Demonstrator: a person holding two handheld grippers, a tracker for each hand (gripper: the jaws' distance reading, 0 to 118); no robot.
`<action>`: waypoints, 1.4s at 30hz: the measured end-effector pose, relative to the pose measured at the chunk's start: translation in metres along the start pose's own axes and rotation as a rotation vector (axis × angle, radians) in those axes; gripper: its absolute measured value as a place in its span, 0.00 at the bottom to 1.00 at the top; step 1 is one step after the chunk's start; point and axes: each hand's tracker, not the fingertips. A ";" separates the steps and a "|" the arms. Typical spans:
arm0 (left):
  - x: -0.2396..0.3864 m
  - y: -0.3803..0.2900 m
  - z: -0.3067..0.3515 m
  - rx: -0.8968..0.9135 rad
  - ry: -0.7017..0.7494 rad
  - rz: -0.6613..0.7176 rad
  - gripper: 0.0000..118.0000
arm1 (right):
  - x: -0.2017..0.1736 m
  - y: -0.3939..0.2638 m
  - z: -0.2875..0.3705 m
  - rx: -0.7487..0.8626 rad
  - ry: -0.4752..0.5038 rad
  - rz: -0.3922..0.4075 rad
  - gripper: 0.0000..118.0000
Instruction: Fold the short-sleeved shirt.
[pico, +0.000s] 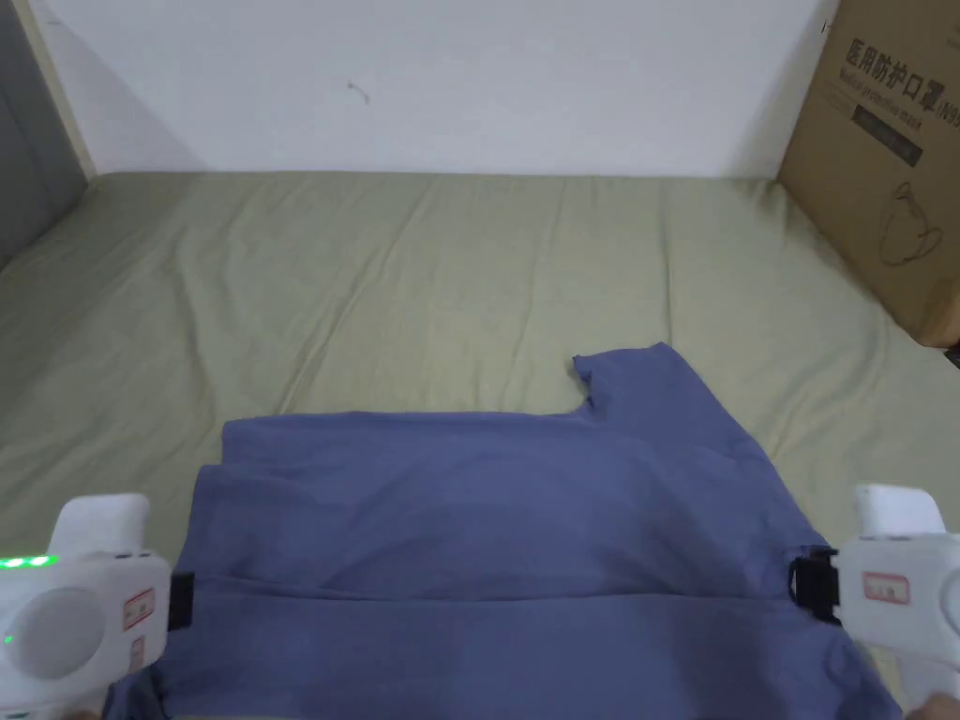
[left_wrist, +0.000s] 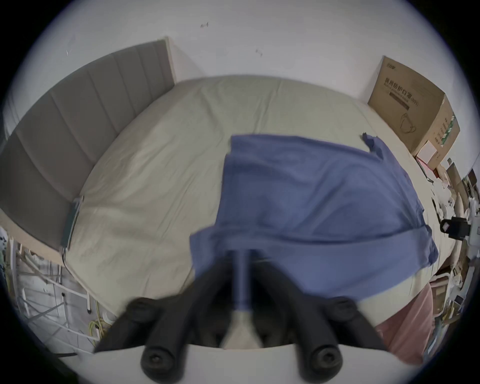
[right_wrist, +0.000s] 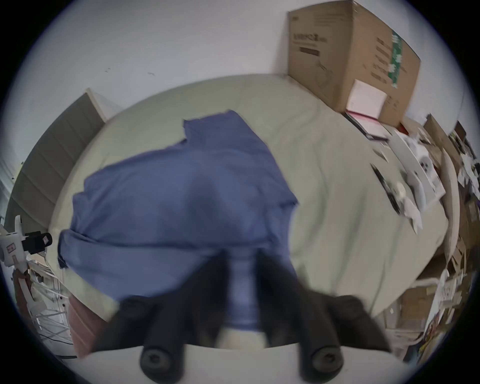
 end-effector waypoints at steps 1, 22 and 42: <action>0.008 0.004 -0.006 -0.016 0.021 -0.014 0.00 | -0.005 0.004 -0.008 -0.005 -0.011 -0.010 0.00; 0.042 0.048 -0.086 -0.132 -0.035 -0.020 0.00 | 0.055 0.180 -0.217 -0.154 -0.091 -0.066 0.81; 0.013 0.106 -0.125 -0.080 -0.045 0.053 0.39 | 0.033 0.173 -0.206 -0.157 0.006 -0.028 0.03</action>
